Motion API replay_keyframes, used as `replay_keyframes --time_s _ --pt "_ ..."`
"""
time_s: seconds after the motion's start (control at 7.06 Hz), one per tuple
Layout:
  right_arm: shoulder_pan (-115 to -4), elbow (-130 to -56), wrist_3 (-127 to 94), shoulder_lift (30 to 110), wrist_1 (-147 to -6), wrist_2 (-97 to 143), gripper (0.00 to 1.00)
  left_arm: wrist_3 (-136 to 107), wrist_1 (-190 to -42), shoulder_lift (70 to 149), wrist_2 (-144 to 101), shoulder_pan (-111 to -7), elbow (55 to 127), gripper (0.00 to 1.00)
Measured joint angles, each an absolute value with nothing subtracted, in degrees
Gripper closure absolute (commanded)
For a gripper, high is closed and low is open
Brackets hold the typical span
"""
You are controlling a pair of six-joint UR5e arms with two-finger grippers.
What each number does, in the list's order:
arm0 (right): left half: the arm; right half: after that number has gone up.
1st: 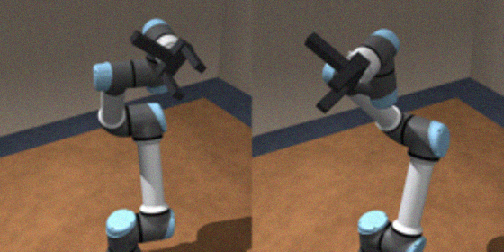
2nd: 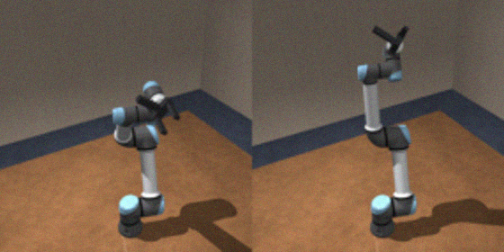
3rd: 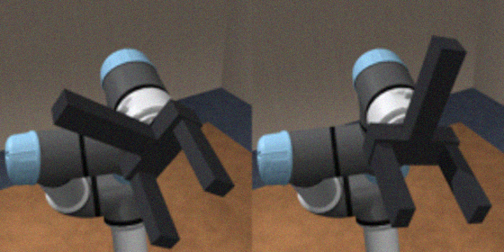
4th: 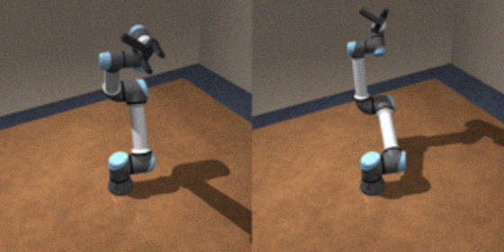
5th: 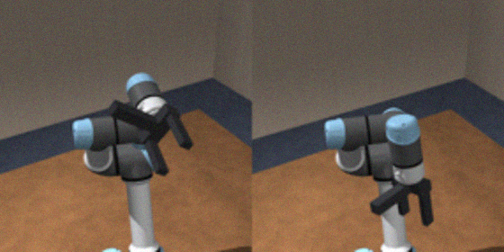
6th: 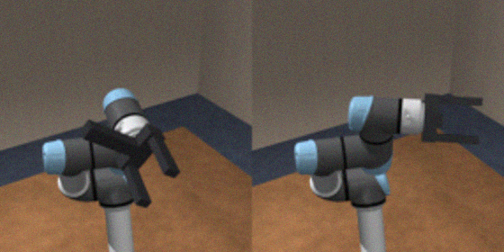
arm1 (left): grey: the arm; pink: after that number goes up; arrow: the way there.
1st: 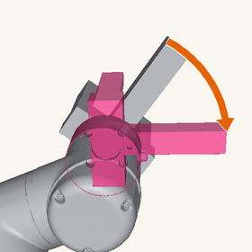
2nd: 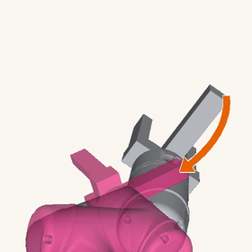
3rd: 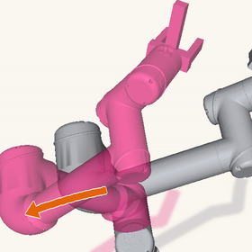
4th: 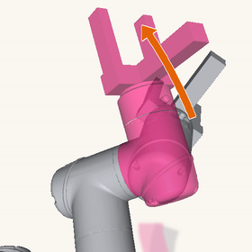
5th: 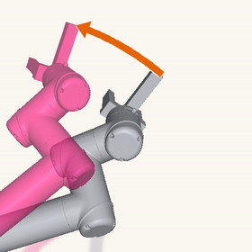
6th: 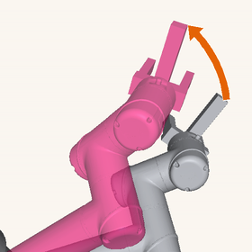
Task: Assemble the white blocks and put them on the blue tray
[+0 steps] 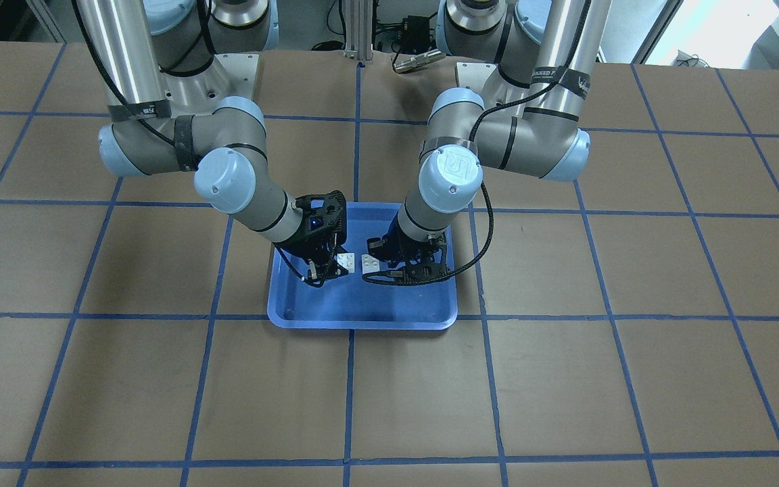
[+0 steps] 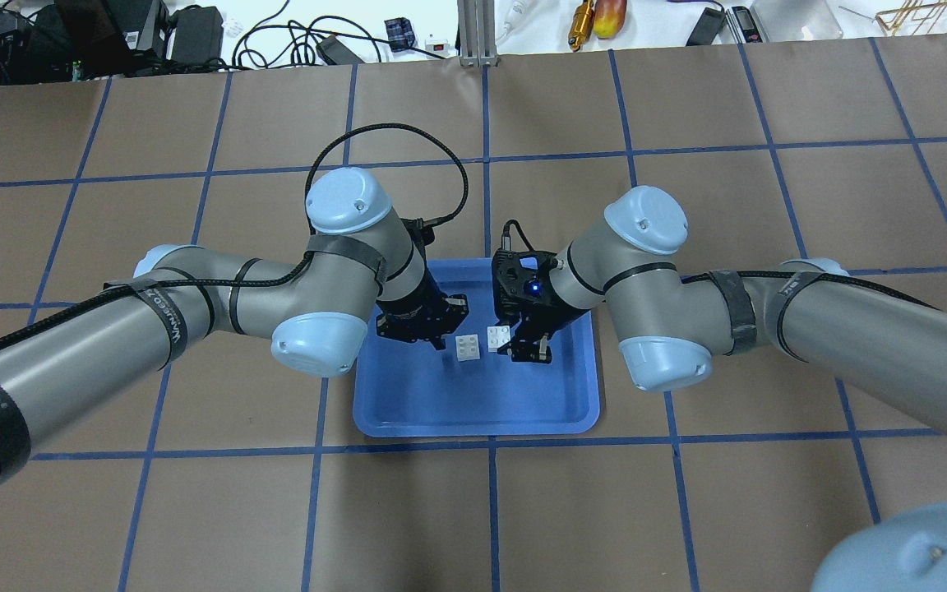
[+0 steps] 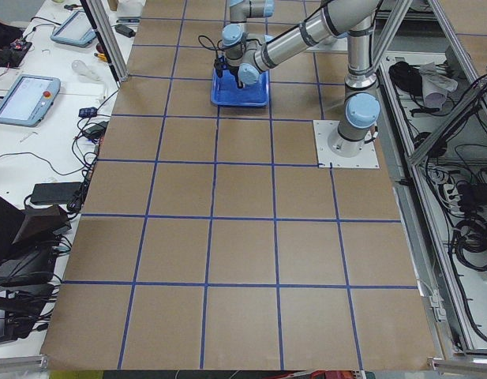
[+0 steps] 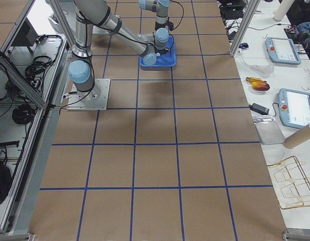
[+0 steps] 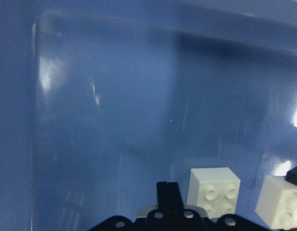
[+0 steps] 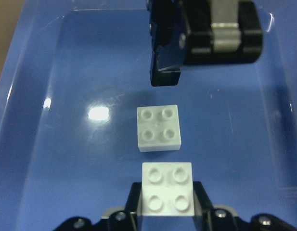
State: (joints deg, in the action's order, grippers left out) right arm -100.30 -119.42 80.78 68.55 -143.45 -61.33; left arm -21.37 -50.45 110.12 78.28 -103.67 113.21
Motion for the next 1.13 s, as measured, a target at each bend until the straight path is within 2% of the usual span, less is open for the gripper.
replay_keyframes --time_s 0.71,0.85,0.99,1.13 --pt "-101.86 -119.51 78.96 67.35 -146.12 -61.31 0.86 -21.62 -50.51 109.45 78.49 -103.71 112.83 1.0" --pt "-101.91 -119.55 78.88 67.25 -146.27 -61.31 0.8 -21.6 -50.48 109.54 78.51 -103.71 112.81 1.0" --pt "-101.94 -119.57 78.85 67.09 -146.31 -61.3 0.01 -21.64 -50.46 109.75 78.45 -103.71 112.83 1.0" --pt "-101.95 -119.56 78.82 66.79 -146.61 -61.34 0.0 -21.65 -50.45 109.8 78.4 -103.71 112.84 1.0"
